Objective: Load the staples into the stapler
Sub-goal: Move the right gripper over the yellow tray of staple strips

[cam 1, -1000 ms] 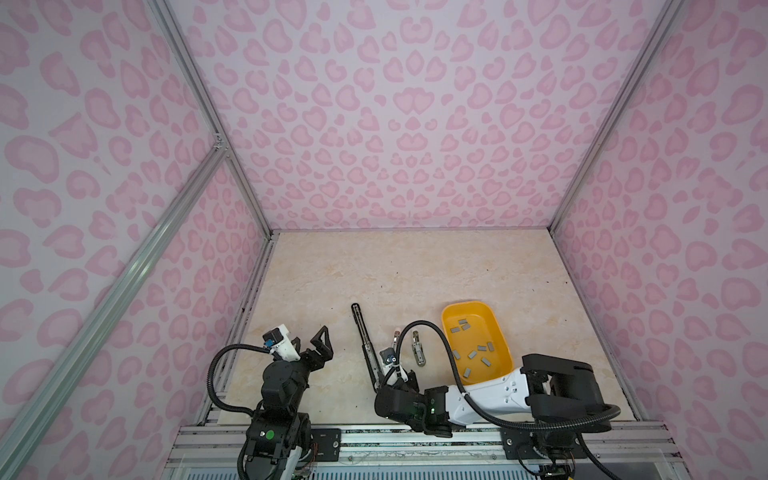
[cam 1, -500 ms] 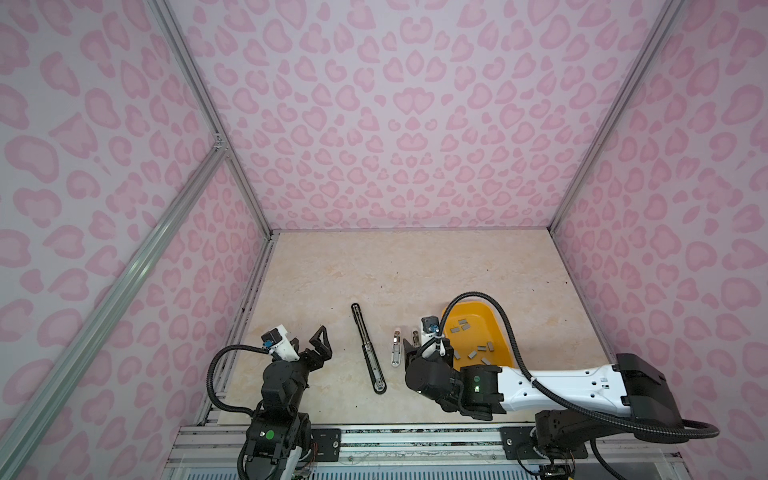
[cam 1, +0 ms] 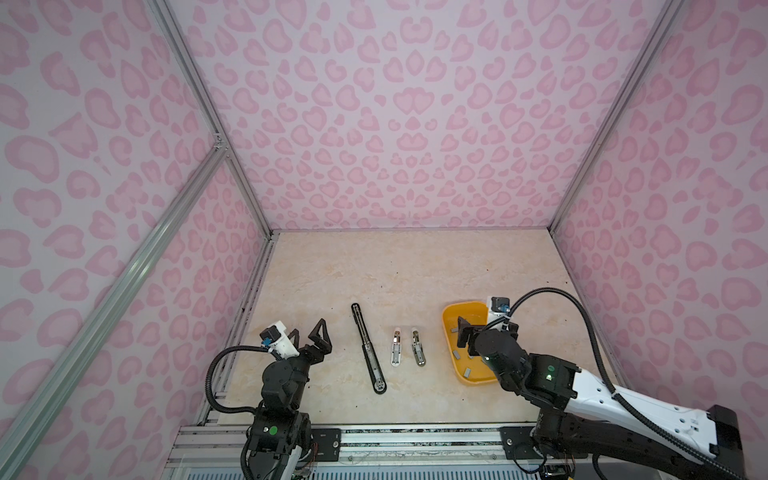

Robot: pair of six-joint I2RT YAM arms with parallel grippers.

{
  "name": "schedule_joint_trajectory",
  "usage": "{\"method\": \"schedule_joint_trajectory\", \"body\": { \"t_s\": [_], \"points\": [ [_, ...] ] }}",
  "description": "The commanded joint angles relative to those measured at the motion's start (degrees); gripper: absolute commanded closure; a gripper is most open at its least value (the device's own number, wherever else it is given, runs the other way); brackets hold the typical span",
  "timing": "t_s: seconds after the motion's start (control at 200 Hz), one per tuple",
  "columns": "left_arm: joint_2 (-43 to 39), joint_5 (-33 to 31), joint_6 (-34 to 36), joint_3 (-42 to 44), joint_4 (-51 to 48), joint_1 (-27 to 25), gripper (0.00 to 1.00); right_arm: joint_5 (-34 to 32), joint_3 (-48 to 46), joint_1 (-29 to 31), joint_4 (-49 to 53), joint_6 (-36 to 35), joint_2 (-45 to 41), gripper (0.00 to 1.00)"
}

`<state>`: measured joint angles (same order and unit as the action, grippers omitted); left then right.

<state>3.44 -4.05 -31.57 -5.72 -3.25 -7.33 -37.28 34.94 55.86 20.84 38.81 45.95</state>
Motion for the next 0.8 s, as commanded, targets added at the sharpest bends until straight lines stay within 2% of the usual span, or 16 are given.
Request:
{"method": "schedule_joint_trajectory", "body": {
  "t_s": [0.0, 0.06, 0.12, 0.21, 0.285, 0.375, 0.515, 0.585, 0.67, 0.795],
  "points": [
    [3.23, -6.15, 4.59, -0.86, 8.98, -0.42, 0.03, 13.0, -3.74, -7.31, -2.1, -3.23, -6.01, 0.08],
    [6.75, -8.21, 4.74, -0.89, 10.2, -0.41, 0.04, 18.44, -3.18, -13.45, 0.22, -4.22, -6.47, 0.13],
    [11.59, -6.2, 4.46, -0.54, 13.53, -0.43, 0.04, 24.56, -1.09, -19.77, 2.63, -5.57, -3.94, 0.19],
    [19.63, -7.13, 3.7, -0.32, 17.56, -0.45, 0.03, 32.6, 1.08, -25.79, 2.19, -7.81, 1.38, 0.27],
    [24.21, -12.25, 2.67, -0.4, 18.78, -0.37, 0.04, 35.16, 1.98, -26.65, -0.15, -9.42, 5.79, 0.27],
    [24.95, -9.93, 4.62, -0.56, 20.81, -0.33, 0.03, 36.62, 4.79, -26.77, -1.49, -10.22, 12.59, 0.32],
    [25.67, -10.31, 2.71, 0.92, 23.03, -0.34, 0.04, 37.58, 8.7, -27.14, -2.26, -10.38, 22.55, 0.46],
    [28.27, -9.86, 1.69, 1.25, 25.07, -0.32, 0.04, 36.29, 9.64, -27.62, -2.42, -9.71, 26.65, 0.5],
    [32.64, -9.88, 1.22, -0.24, 25.25, -0.42, 0.04, 38.34, 10.24, -29.07, -3.29, -8.29, 31.01, 0.56],
    [37.03, -8.89, 1.74, -2.38, 25.1, -0.4, 0.04, 40.07, 10.41, -29.26, -5.25, -7.35, 34.1, 0.58]
  ]
}}
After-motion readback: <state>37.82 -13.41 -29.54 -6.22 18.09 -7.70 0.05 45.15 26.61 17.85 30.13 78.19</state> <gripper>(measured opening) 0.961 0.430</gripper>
